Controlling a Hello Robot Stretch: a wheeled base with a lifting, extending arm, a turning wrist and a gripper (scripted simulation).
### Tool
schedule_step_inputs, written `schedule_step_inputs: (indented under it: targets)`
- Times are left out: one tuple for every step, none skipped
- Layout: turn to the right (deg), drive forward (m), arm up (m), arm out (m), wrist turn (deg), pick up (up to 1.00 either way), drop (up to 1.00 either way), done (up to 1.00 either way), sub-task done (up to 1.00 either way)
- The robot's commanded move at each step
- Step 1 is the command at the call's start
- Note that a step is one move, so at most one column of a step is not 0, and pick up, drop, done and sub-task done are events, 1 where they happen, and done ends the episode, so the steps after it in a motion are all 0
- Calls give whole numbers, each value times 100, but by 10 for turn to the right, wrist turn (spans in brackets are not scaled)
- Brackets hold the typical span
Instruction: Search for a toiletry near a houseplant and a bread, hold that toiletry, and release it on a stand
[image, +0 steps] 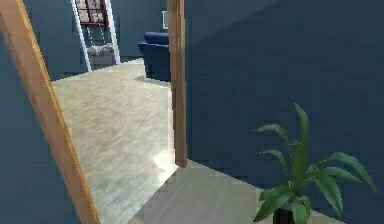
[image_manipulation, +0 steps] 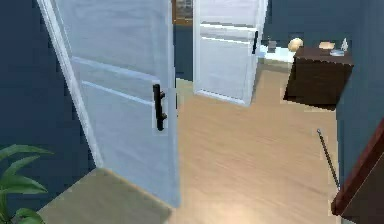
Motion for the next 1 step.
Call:
schedule_step_inputs:
  targets:
    - [0, 90, 0, 0, 0, 0, 0, 0, 0]
